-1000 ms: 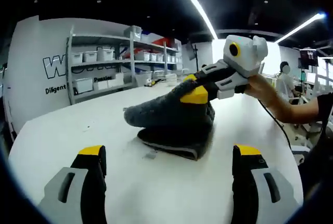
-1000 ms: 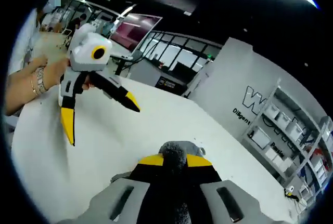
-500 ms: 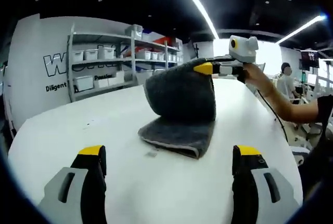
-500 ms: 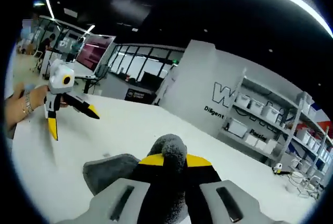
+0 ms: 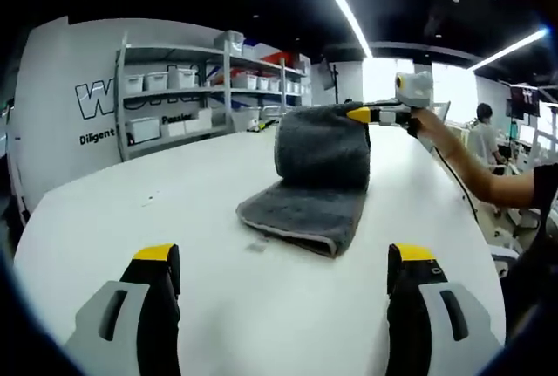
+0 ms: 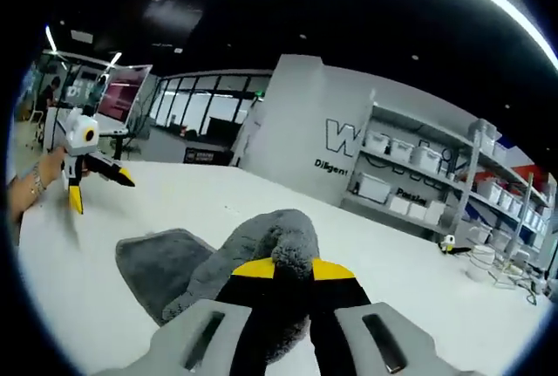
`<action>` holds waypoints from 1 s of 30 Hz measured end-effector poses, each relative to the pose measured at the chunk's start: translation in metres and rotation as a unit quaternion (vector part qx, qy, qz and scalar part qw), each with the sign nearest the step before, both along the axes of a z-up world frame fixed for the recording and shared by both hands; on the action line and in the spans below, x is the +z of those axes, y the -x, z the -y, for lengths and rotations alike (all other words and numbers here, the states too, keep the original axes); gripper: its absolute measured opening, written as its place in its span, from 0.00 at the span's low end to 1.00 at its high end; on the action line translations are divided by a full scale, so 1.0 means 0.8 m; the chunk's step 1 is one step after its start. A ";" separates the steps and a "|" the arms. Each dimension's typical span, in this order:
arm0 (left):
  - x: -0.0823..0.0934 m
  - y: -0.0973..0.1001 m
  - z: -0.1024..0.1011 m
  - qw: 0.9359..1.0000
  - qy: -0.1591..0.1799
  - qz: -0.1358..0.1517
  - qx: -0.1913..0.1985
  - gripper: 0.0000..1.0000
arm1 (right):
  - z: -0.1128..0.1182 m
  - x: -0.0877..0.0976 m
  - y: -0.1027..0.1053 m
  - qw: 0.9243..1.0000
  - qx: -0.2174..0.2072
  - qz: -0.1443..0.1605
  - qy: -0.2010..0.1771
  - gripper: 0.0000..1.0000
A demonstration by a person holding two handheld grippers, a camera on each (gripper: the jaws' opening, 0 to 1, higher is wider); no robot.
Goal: Open the folded towel by lifting each exposed corner and separating the folded layers until the towel lies flat within the target outline without major curled edges
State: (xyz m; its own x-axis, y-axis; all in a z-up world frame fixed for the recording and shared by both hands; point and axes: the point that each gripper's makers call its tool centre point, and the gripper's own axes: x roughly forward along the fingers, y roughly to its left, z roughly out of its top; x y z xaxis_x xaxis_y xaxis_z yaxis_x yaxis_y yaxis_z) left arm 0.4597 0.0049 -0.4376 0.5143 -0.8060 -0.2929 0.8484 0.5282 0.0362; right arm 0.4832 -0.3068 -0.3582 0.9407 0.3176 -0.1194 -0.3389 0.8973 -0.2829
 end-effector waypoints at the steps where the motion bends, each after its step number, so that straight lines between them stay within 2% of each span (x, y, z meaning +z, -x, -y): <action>1: 0.000 0.000 0.000 1.000 -0.001 0.001 -0.001 0.98 | 0.010 -0.004 0.001 1.000 -0.009 0.001 -0.007 0.07; 4: 0.001 0.001 0.000 1.000 0.001 0.002 0.001 0.98 | 0.027 -0.015 0.004 1.000 -0.018 -0.006 -0.015 0.07; 8: 0.000 0.000 -0.001 1.000 0.002 0.001 0.004 0.98 | 0.046 -0.032 0.005 0.998 -0.024 -0.025 -0.044 0.07; 13: 0.001 0.000 0.000 1.000 0.002 0.004 0.003 0.98 | 0.068 -0.058 0.010 0.996 -0.045 -0.050 -0.058 0.07; 24: 0.005 0.002 0.001 1.000 0.003 0.010 0.000 0.97 | 0.092 -0.111 0.021 0.992 -0.058 -0.106 -0.046 0.09; 30: 0.005 0.000 -0.001 1.000 0.002 0.008 0.004 0.97 | 0.095 -0.121 0.026 0.990 -0.063 -0.117 -0.044 0.12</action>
State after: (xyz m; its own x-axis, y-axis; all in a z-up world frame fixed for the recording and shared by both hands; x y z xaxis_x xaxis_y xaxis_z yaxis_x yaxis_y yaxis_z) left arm 0.4596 0.0059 -0.4340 0.5254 -0.8029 -0.2815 0.8435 0.5350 0.0485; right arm 0.4621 -0.3832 -0.4552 0.9232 0.2183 -0.3162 -0.2699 0.9542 -0.1294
